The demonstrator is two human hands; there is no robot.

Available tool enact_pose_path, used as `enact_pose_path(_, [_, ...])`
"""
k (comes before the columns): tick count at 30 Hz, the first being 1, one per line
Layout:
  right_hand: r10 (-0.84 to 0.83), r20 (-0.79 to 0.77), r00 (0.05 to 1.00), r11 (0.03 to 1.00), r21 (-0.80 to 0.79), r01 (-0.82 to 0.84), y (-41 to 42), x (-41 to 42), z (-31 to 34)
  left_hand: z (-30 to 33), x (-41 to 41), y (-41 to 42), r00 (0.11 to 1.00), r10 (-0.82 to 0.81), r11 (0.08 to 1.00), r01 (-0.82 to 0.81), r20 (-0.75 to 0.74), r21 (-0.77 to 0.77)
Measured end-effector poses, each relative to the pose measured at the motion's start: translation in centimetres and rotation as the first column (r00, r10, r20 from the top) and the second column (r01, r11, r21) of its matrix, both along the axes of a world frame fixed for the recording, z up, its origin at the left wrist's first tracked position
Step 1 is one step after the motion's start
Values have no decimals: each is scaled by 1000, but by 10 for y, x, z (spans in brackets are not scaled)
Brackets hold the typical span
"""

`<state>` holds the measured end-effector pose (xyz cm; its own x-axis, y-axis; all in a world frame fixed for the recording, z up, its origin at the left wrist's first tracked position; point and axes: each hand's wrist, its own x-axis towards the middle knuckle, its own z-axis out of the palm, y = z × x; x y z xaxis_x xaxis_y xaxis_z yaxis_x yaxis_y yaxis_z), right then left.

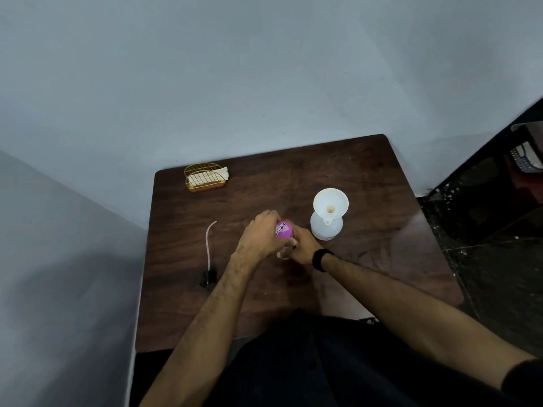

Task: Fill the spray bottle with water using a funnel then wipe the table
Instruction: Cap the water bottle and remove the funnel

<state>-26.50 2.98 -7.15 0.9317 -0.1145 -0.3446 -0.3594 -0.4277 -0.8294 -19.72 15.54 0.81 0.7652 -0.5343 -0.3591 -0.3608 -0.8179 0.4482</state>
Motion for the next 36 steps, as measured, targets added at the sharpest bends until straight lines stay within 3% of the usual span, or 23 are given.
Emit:
enact_pose_path(4, [-30, -27, 999, 1000, 5, 30, 3, 2, -5, 0, 4, 6, 985, -160, 987, 160, 63, 4])
enact_pose_path(11, [-30, -70, 997, 999, -14, 29, 5, 7, -5, -13, 10, 13, 973, -213, 970, 222, 94, -100])
enact_pose_path(14, [-18, -55, 998, 999, -42, 15, -2, -2, -6, -26, 8, 21, 985, -169, 958, 172, 34, -229])
enact_pose_path(18, [-39, -4, 999, 996, -76, 39, -22, -24, -9, -49, 0, 17, 998, -18, 960, -1, -66, -282])
enact_pose_path(28, [-188, 51, 981, 964, -184, 194, -90, -95, -22, -91, -10, -21, 978, -94, 994, 81, -186, -75])
enact_pose_path(36, [-508, 99, 856, 835, -190, 517, -166, -101, -21, -99, -4, -59, 976, -42, 998, 33, -214, -45])
